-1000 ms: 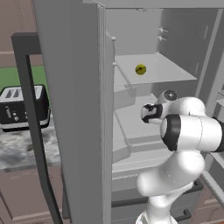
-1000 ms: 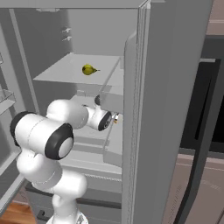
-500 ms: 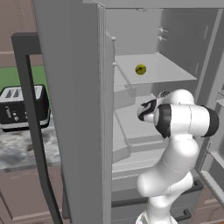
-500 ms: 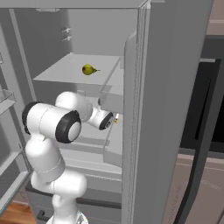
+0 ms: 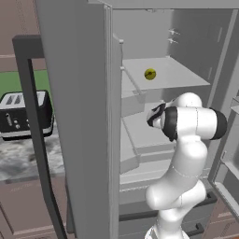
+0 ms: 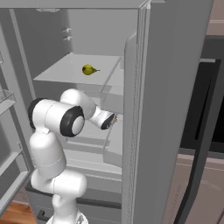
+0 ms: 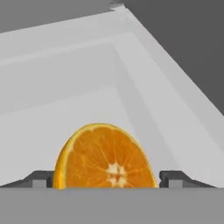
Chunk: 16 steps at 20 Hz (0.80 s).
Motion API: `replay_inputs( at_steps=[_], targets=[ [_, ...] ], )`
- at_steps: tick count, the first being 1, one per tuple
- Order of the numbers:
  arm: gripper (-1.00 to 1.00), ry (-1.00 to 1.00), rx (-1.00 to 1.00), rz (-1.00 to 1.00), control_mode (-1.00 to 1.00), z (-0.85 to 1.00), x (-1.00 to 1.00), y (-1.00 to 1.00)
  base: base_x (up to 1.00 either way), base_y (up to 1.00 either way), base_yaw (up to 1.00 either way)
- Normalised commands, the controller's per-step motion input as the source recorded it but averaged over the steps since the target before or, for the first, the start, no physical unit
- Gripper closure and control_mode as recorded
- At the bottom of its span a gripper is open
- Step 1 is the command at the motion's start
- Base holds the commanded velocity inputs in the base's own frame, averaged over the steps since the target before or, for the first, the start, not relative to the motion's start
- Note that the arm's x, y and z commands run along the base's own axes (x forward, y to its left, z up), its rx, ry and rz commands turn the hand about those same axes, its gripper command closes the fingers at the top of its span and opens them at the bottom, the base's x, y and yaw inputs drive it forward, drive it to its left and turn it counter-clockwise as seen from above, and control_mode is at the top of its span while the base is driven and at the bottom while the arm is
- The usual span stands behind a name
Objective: Retrieve the pear and orange from the fridge and place them into the bowl on the dining table.
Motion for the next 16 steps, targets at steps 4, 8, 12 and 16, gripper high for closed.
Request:
replay_inputs(
  at_steps=[4,8,12,16],
  targets=[
    [-1.0,0.09,0.0,0.0,-1.0,-0.34,0.0,0.0,0.0,0.0,0.0],
    [1.0,0.04,0.0,0.0,-1.0,-0.18,0.07,0.0,0.0,0.0,0.0],
    [1.0,0.02,0.0,0.0,-1.0,-0.18,0.01,0.0,0.0,0.0,0.0],
    [1.0,0.0,0.0,0.0,-1.0,-0.03,-0.06,0.0,0.0,0.0,0.0]
  ],
)
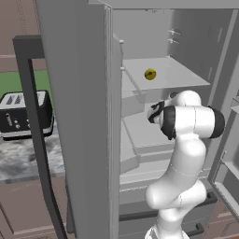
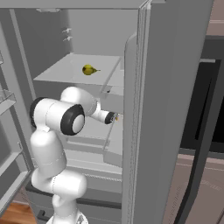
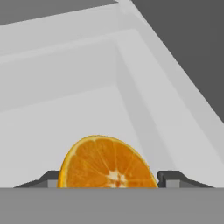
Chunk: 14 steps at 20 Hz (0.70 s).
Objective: Retrieve the pear and orange from the fridge and place them into the bowl on the dining table.
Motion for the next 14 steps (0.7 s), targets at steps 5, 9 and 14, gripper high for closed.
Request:
replay_inputs(
  at_steps=[5,9,14],
  targets=[
    [1.0,-0.03,0.0,0.0,-1.0,0.0,-0.44,0.0,0.0,0.0,0.0],
    [1.0,-0.06,-0.01,0.0,-1.0,0.0,-0.69,0.13,0.0,0.0,0.0],
    [1.0,-0.06,-0.04,0.01,-1.0,0.0,-0.71,0.35,0.0,0.0,0.0]
  ],
)
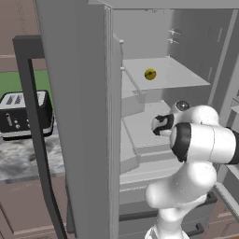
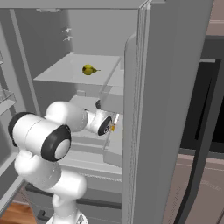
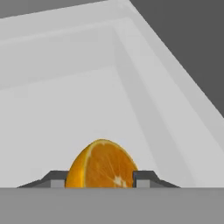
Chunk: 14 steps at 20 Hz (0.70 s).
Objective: Retrieve the pear and orange from the fridge and place them into the bowl on the dining table.
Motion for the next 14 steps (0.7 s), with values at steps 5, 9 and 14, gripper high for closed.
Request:
replay_inputs(
  at_steps=[5,9,14],
  targets=[
    [1.0,-0.01,-0.07,0.04,-1.0,0.31,-0.75,0.43,0.0,0.0,0.0],
    [1.0,0.02,-0.04,0.12,-1.0,0.93,-0.67,0.26,0.0,0.0,0.0],
    [1.0,0.05,0.0,0.17,-1.0,1.0,-0.63,0.08,0.0,0.0,0.0]
  ],
)
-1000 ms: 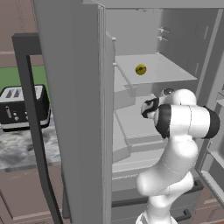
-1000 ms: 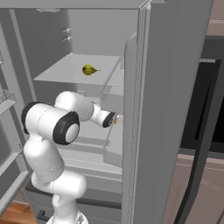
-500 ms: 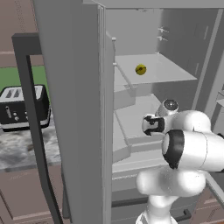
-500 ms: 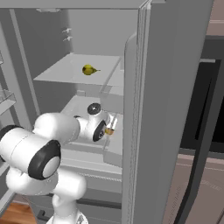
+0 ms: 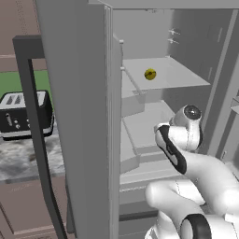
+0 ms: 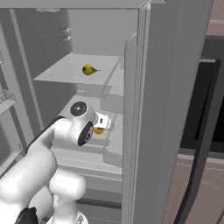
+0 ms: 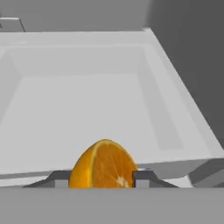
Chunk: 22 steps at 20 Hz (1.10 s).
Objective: Retrieve the pear and orange from the fridge and place them into the bowl on the dining table.
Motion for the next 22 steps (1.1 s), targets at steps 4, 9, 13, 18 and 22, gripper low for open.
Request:
replay_inputs(
  at_steps=[4,9,13,18,22],
  targets=[
    [1.0,0.04,0.0,0.2,-1.0,1.0,-0.8,0.0,0.0,0.0,0.0],
    [1.0,0.13,-0.02,0.13,-1.0,1.0,-0.82,0.22,0.0,0.0,0.0],
    [1.0,0.15,-0.07,0.06,-1.0,1.0,-0.73,0.39,0.0,0.0,0.0],
    [1.0,0.06,-0.05,0.01,-1.0,0.96,-0.89,0.15,0.0,0.0,0.0],
    [1.0,-0.06,0.0,0.0,-1.0,0.57,-1.0,0.01,0.0,0.0,0.0]
  ],
)
